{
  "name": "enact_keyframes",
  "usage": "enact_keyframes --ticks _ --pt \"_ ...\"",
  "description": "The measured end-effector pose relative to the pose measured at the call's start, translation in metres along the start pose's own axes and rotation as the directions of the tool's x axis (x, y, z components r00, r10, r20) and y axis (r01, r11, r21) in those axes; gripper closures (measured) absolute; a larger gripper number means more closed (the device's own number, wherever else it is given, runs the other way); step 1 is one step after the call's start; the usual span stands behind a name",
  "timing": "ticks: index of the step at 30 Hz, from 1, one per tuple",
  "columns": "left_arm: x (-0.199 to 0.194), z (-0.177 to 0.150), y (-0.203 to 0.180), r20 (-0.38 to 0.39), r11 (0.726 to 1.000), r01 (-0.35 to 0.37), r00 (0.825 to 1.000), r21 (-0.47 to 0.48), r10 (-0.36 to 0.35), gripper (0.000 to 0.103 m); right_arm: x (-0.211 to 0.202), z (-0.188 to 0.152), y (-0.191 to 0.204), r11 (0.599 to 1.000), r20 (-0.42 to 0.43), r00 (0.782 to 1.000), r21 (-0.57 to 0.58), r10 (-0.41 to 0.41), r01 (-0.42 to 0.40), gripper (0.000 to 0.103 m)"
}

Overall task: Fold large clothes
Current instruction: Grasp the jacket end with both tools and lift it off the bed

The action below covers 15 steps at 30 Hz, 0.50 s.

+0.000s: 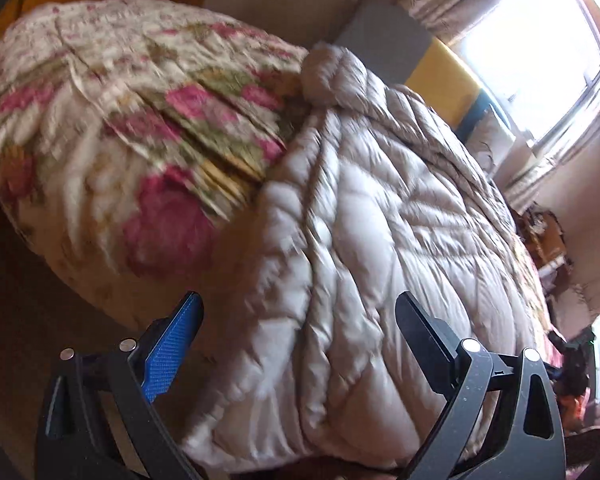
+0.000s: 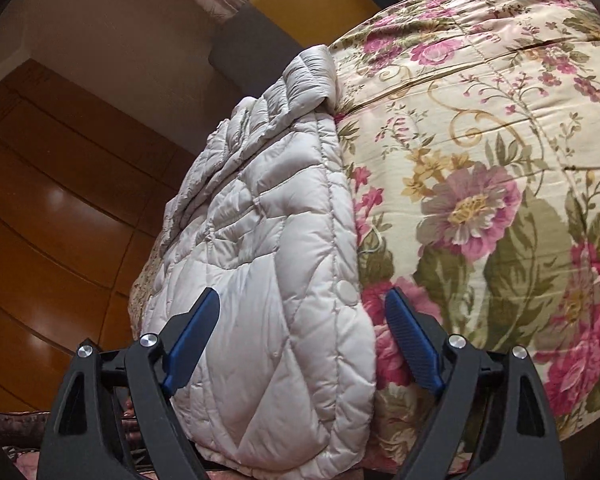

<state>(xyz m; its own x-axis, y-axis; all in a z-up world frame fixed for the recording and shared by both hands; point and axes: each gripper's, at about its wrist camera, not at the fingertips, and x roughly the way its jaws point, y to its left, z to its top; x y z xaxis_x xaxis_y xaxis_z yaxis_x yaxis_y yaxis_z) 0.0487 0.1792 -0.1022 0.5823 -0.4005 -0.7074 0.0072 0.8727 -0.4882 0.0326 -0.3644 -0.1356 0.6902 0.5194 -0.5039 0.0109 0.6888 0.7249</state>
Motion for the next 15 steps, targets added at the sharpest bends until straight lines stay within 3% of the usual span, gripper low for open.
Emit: enact_keyframes --ticks 7,12,15 --pt "0.007 -0.014 -0.009 -0.039 0.998 0.013 0.999 0.054 -0.011 0.007 0.01 -0.018 0.012 0.997 -0.066 0.996 -0.035 0.061 -0.064 0.019" --pt "0.009 -0.018 -0.009 -0.067 0.997 0.064 0.996 0.038 -0.061 0.01 0.011 -0.028 -0.003 0.984 -0.082 0.984 0.091 0.16 -0.152 0.037" --pt "0.012 -0.025 -0.017 -0.098 0.993 0.067 0.994 0.099 -0.057 0.011 0.015 -0.034 -0.015 0.95 -0.12 0.955 0.193 0.272 -0.246 0.039"
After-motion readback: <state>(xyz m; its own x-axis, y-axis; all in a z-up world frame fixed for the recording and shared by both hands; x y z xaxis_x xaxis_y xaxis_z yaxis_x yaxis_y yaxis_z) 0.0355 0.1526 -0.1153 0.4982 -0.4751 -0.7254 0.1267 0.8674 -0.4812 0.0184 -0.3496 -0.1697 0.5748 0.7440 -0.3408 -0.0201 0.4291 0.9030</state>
